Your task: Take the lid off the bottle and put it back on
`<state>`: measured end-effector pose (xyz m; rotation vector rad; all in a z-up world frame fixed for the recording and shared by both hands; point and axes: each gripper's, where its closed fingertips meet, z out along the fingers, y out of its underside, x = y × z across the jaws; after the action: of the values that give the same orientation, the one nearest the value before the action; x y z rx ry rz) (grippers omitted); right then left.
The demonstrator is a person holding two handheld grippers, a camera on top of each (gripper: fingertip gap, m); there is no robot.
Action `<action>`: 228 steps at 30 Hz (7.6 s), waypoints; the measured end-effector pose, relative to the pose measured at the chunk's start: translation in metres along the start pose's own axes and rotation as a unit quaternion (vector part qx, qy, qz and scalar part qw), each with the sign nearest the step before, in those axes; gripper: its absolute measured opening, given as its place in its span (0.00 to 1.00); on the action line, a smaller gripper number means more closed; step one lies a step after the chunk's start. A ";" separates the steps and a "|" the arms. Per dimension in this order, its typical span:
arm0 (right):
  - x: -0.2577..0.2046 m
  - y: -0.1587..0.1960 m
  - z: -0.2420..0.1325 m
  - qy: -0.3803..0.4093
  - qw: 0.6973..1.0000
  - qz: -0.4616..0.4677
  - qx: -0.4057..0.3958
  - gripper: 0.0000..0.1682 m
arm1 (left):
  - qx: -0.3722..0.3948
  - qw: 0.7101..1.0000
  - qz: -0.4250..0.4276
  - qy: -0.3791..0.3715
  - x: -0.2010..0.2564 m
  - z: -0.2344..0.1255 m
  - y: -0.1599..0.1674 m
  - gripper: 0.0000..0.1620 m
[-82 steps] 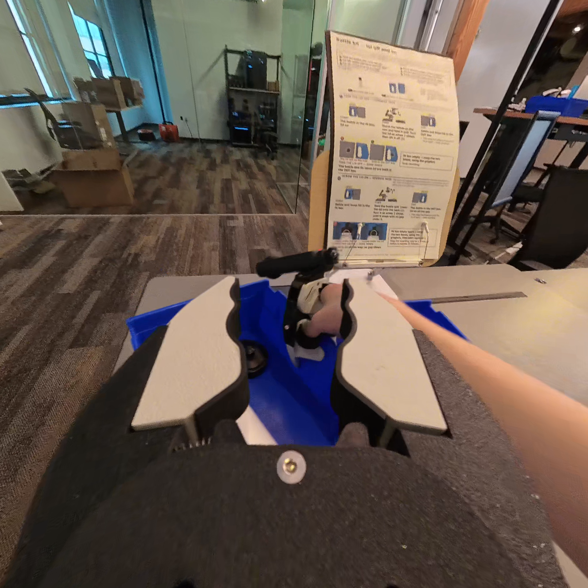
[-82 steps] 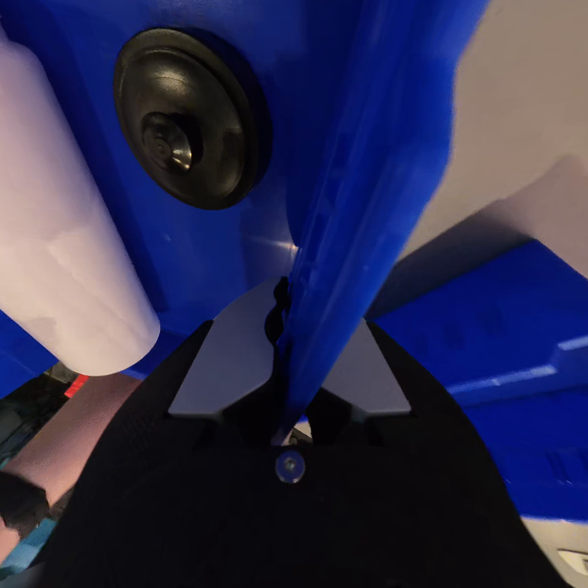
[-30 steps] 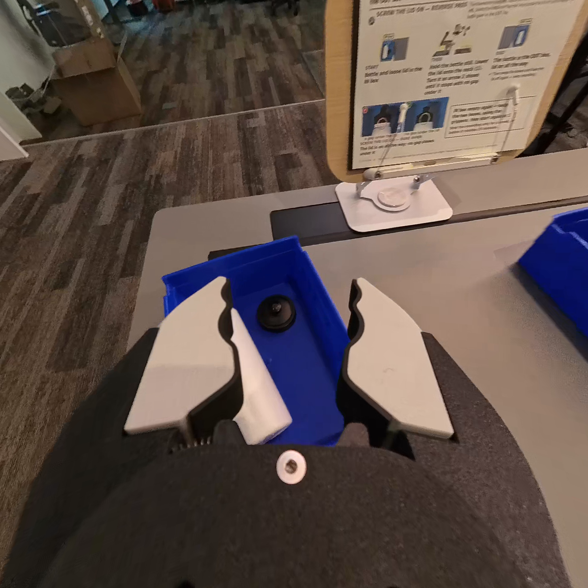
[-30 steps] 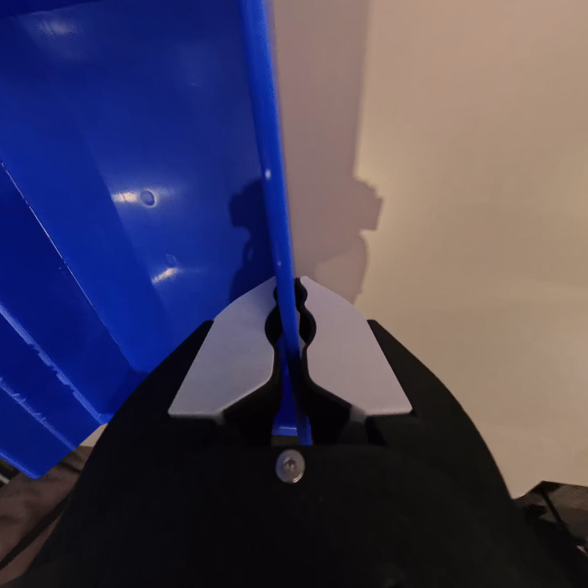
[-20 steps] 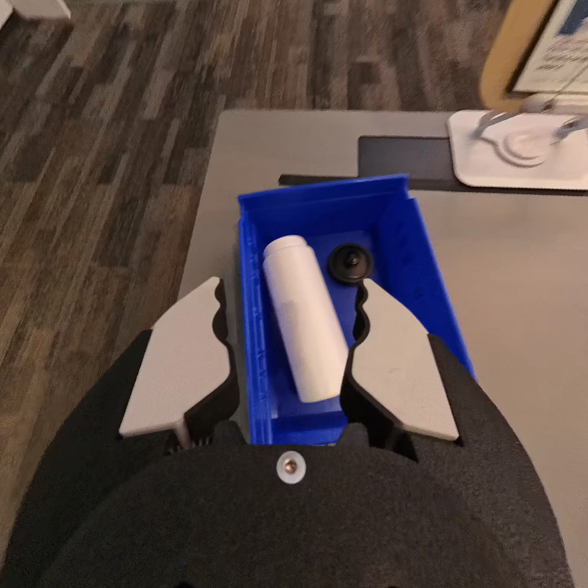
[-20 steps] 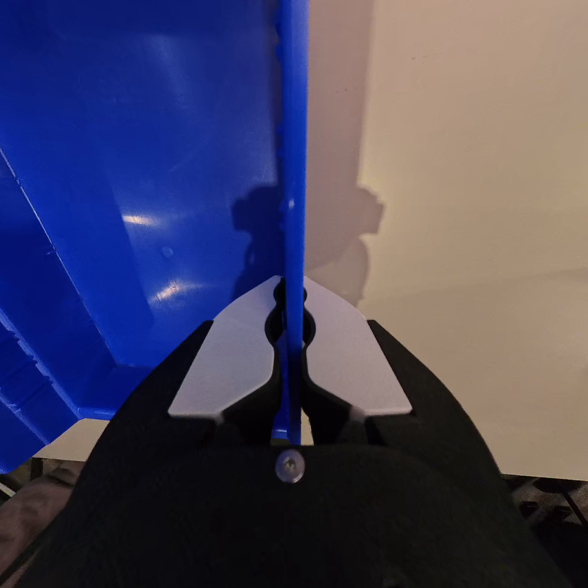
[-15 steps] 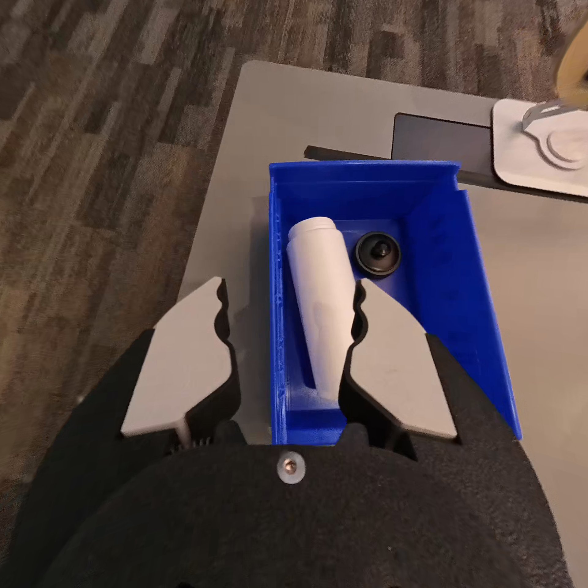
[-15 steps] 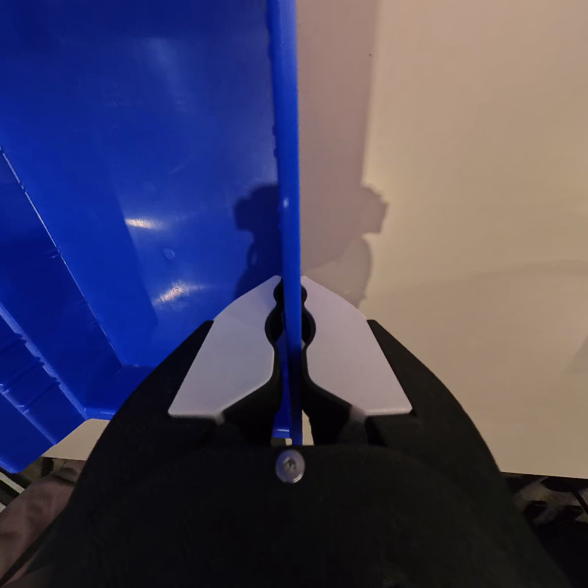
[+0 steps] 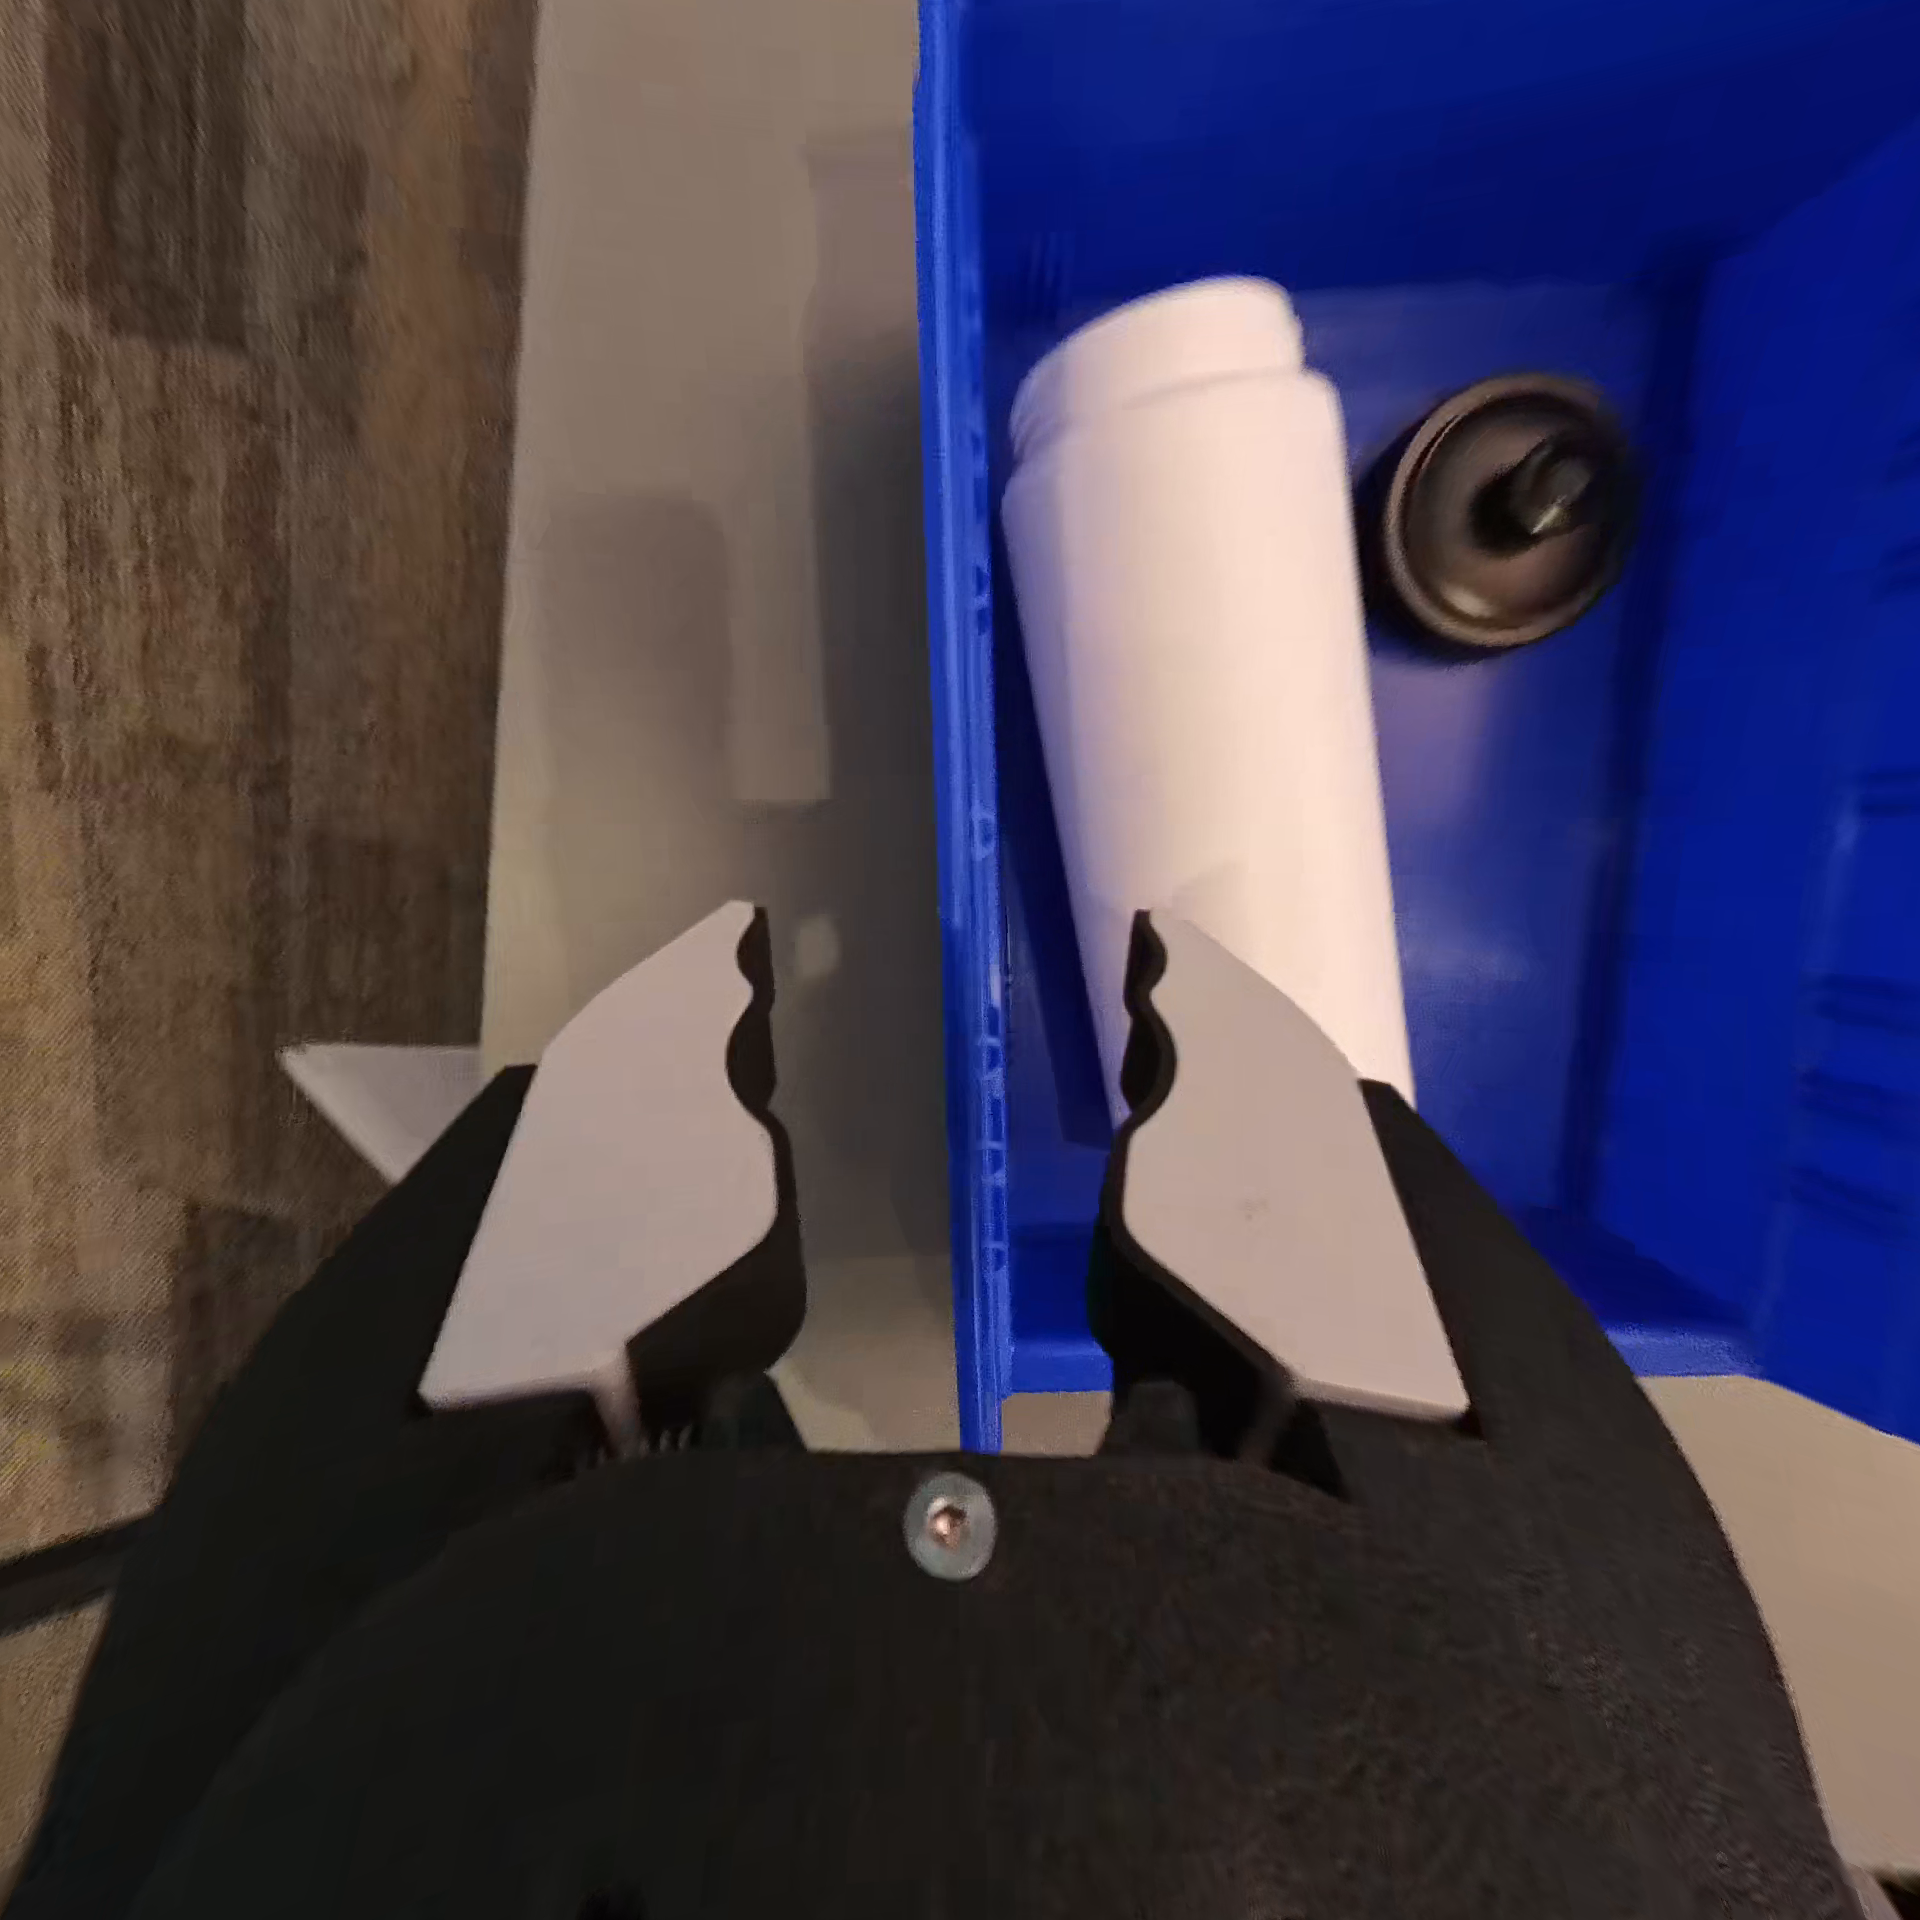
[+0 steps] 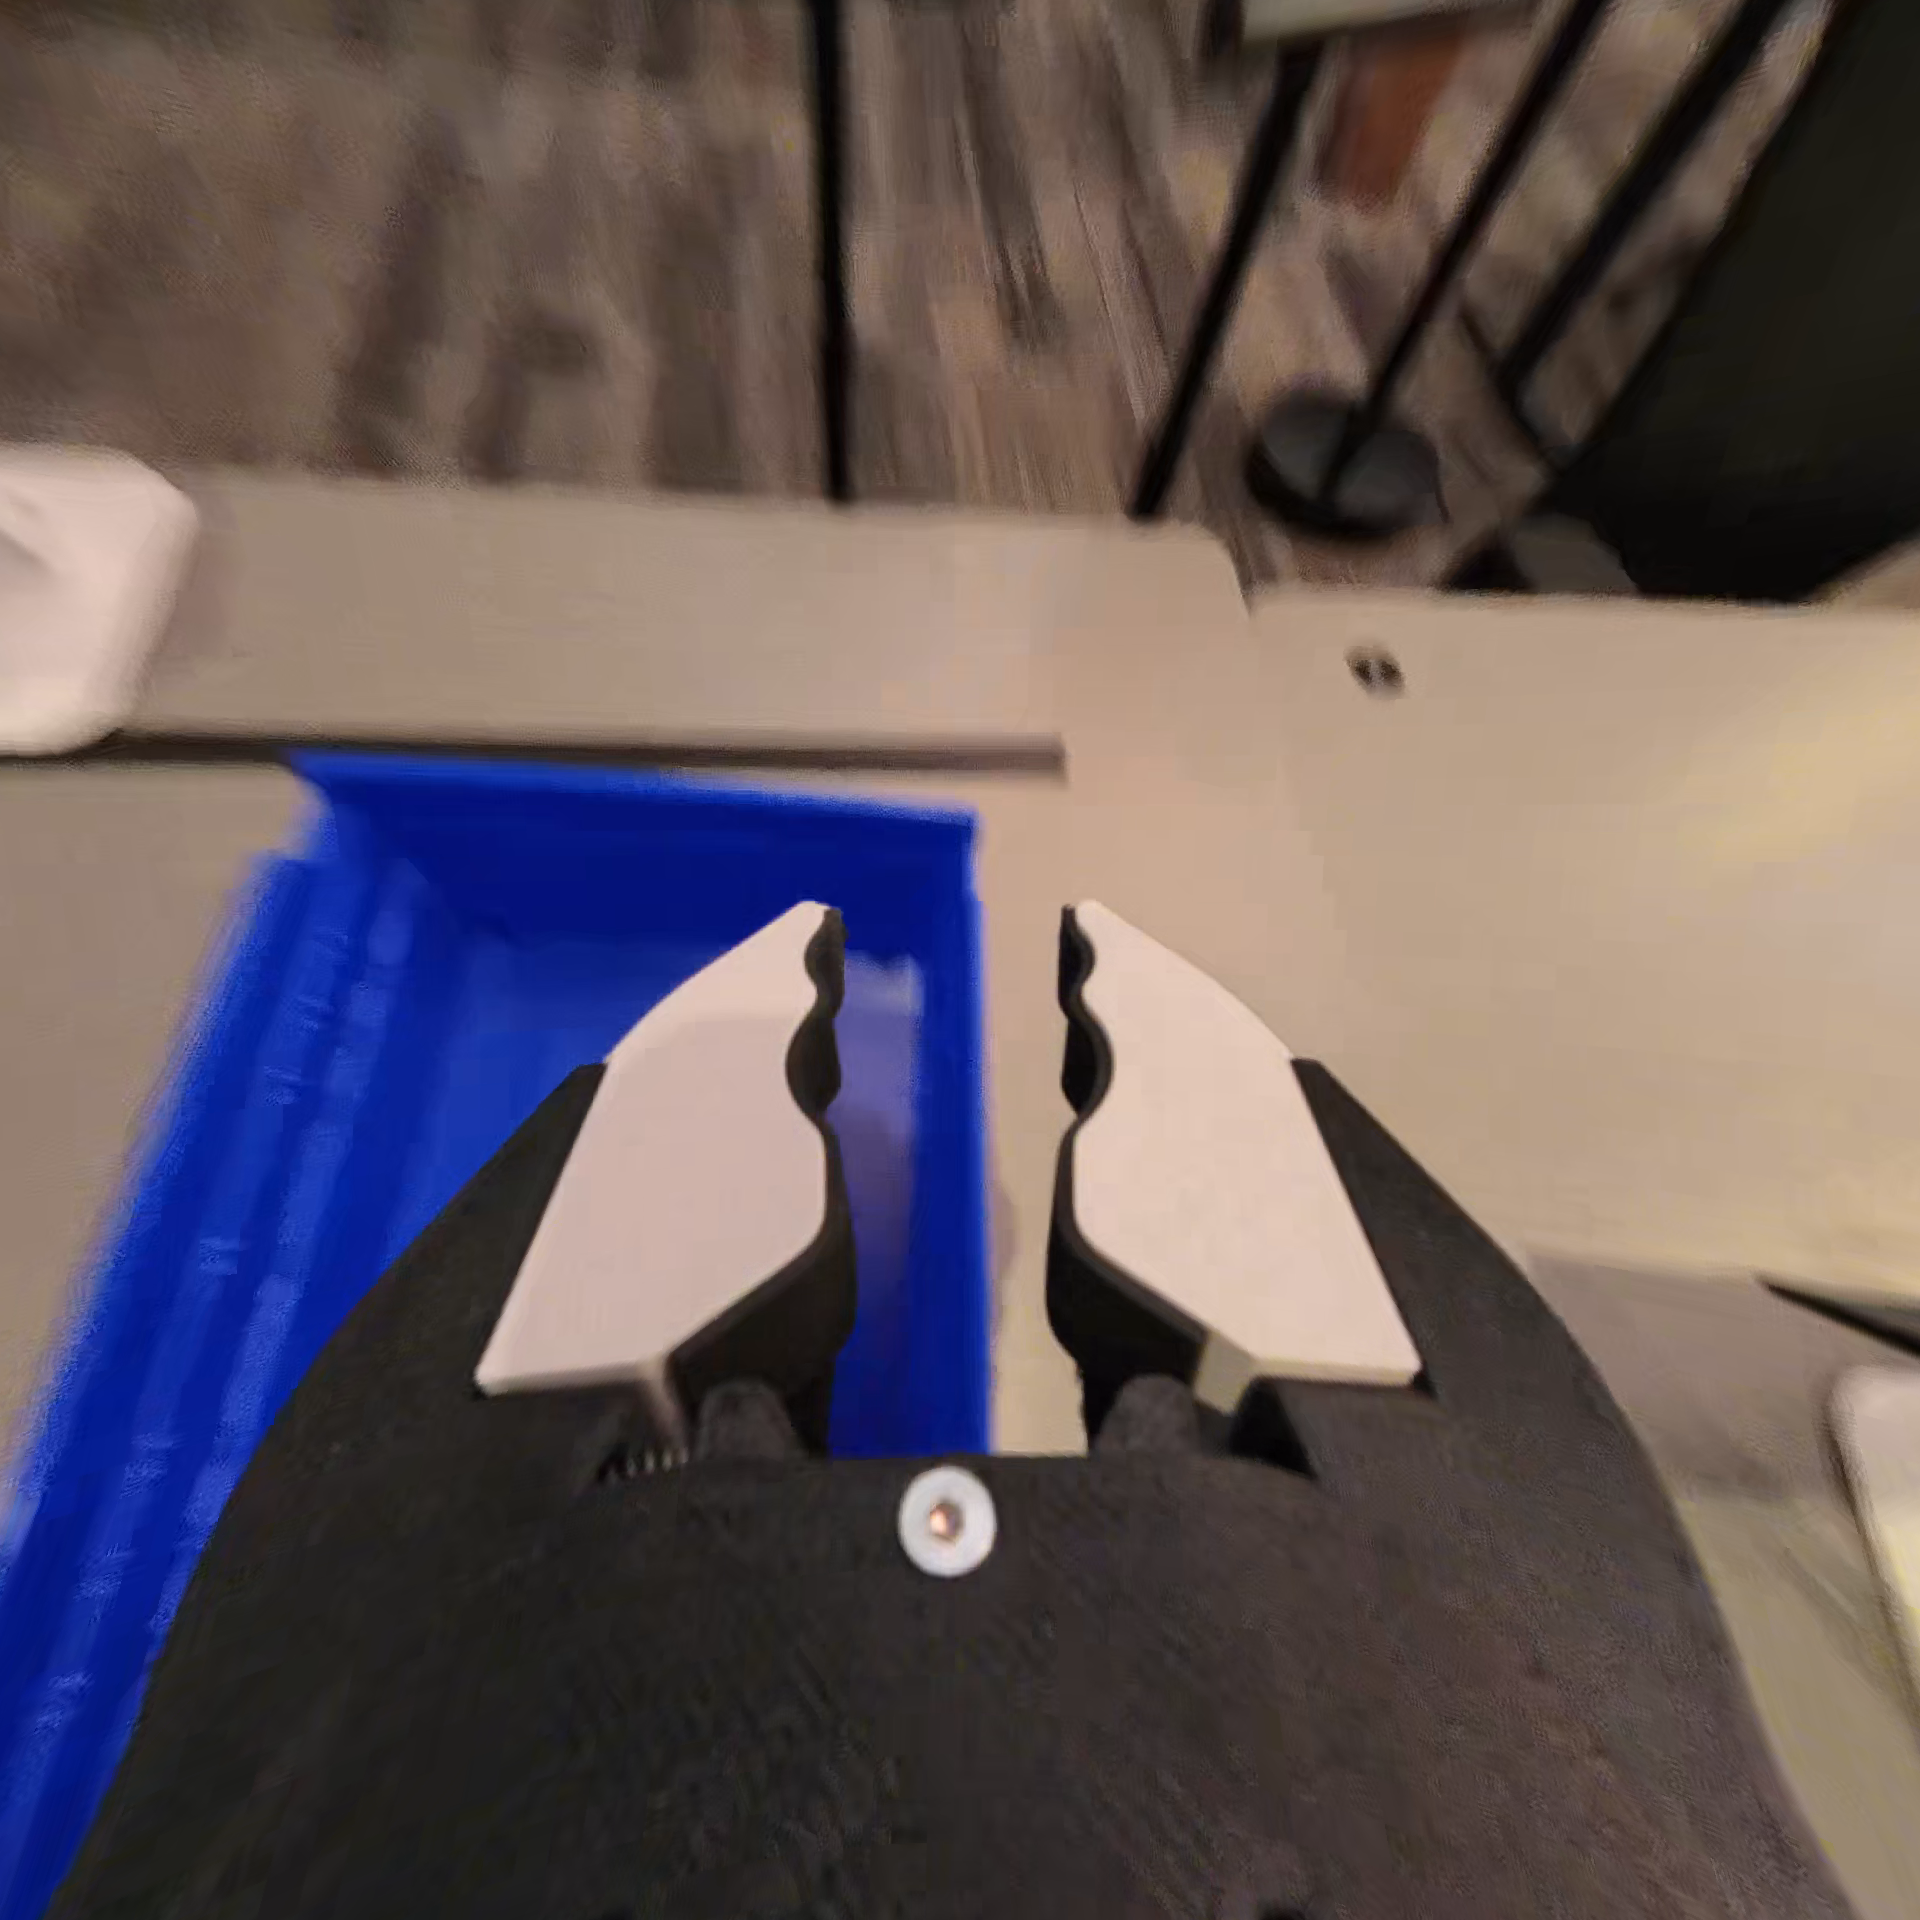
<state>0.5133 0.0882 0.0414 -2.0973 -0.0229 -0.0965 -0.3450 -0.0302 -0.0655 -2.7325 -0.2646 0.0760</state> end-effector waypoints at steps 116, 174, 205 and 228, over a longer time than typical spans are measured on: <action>-0.365 0.013 -0.103 -0.483 0.823 -0.254 0.155 0.34 | 0.334 0.799 0.366 0.340 0.319 -0.165 -0.027 0.50; -0.405 0.024 -0.109 -0.563 0.775 -0.188 0.216 0.53 | 0.071 0.931 0.340 0.115 0.185 0.104 -0.057 0.53; -0.424 0.043 -0.199 -0.585 0.704 -0.330 0.232 0.46 | 0.262 0.652 0.598 0.386 0.384 -0.169 0.083 0.42; -0.441 0.065 -0.200 -0.656 0.664 -0.305 0.190 0.40 | 0.252 0.630 0.606 0.415 0.392 -0.176 0.100 0.42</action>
<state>0.0654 -0.1074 0.0511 -1.2308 -1.4769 0.9569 0.0725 -0.1109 0.0519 -1.6089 1.5726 -0.6223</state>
